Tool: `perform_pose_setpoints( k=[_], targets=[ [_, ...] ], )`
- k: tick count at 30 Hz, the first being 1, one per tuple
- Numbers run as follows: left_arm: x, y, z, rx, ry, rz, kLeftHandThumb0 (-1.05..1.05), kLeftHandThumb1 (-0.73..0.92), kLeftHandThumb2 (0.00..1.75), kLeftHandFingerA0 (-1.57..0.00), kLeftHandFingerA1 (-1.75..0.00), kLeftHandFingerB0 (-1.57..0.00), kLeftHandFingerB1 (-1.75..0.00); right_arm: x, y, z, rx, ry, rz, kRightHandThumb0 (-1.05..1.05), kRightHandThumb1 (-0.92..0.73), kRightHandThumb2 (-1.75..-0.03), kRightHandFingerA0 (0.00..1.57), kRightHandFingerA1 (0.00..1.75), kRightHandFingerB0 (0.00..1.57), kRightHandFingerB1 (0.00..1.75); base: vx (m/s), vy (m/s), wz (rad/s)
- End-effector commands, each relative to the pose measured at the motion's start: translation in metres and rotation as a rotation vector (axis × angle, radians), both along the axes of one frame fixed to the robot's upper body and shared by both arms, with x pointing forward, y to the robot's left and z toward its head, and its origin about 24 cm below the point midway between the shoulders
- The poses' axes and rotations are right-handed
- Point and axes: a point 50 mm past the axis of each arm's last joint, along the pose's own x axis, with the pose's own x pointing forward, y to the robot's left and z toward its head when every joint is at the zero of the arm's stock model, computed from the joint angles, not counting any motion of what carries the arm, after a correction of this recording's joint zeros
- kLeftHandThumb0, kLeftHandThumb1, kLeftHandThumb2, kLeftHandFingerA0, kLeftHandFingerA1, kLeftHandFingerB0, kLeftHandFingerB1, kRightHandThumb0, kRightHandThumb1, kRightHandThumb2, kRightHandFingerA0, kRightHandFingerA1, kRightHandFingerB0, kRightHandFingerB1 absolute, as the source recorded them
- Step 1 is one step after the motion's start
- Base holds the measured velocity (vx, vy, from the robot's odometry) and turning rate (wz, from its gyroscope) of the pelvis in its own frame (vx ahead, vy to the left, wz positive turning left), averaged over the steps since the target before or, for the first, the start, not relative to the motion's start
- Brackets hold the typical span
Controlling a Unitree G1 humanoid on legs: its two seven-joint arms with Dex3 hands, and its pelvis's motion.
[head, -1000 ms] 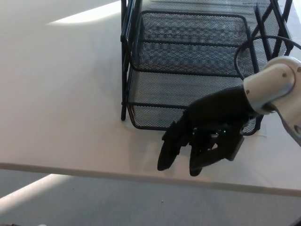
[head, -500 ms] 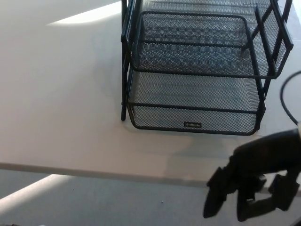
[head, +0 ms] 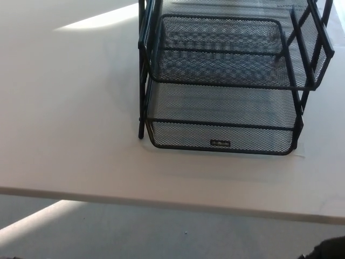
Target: A balck drawer is kept on the middle of the table and the robot uses its right hand to push it back away from the robot
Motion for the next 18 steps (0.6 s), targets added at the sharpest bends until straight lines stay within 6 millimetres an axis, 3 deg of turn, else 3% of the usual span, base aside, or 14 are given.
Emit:
perform_pose_setpoints(
  k=[1, 9, 16, 17, 18],
  targets=[
    [-0.007, 0.008, 0.002, 0.013, 0.008, 0.008, -0.55, 0.72, 0.63, -0.49, -0.39, -0.32, -0.33, -0.023, -0.030, -0.035, -0.080, -0.127, -0.187, -0.55, -0.78, -0.64, 0.55, 0.39, 0.38, 0.33, 0.00, 0.000, 0.00],
    [-0.006, 0.009, 0.002, 0.013, 0.004, 0.019, -0.56, 0.71, 0.63, -0.50, -0.40, -0.34, -0.34, -0.014, -0.058, -0.060, -0.364, -0.214, -0.344, -0.47, -0.76, -0.64, 0.50, 0.41, 0.36, 0.35, 0.00, 0.000, 0.00],
    [-0.006, 0.009, 0.002, 0.021, 0.005, 0.007, -0.55, 0.74, 0.63, -0.51, -0.39, -0.34, -0.33, -0.008, -0.063, -0.085, -0.574, -0.257, -0.312, -0.42, -0.77, -0.63, 0.52, 0.44, 0.38, 0.36, 0.00, 0.000, 0.00],
    [-0.006, 0.008, 0.002, 0.017, 0.005, 0.008, -0.56, 0.71, 0.63, -0.50, -0.40, -0.33, -0.33, -0.008, -0.063, -0.090, -0.586, -0.252, -0.325, -0.41, -0.76, -0.63, 0.62, 0.75, 0.48, 0.39, 0.00, 0.000, 0.00],
    [-0.006, 0.008, 0.002, 0.013, 0.005, 0.009, -0.56, 0.71, 0.63, -0.50, -0.40, -0.33, -0.33, -0.009, -0.063, -0.096, -0.601, -0.245, -0.341, -0.41, -0.76, -0.63, 0.62, 0.75, 0.48, 0.39, 0.00, 0.000, 0.00]
  ],
)
